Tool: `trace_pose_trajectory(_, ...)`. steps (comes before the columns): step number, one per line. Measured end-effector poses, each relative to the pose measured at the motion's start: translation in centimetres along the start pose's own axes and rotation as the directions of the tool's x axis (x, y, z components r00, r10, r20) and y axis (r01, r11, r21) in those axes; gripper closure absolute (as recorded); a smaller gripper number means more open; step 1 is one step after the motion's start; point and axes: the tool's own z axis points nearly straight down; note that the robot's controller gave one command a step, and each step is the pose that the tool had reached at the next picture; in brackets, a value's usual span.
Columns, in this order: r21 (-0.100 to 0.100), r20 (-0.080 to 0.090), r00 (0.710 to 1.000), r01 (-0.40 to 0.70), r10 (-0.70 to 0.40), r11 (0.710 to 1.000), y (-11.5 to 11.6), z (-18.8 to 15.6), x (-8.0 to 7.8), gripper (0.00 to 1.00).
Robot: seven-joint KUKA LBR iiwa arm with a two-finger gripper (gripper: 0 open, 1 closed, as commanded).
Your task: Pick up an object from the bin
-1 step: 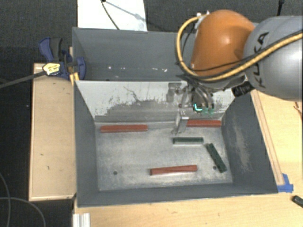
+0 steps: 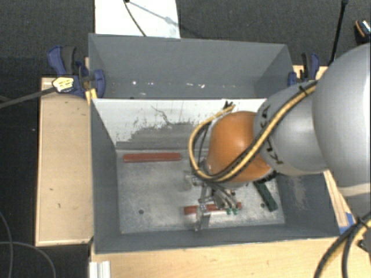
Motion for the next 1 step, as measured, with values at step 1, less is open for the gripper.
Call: trace_pose_trajectory(1,0.000,0.010,1.000,-0.008,0.008,1.000,-0.09,-0.46,-0.37,1.00)
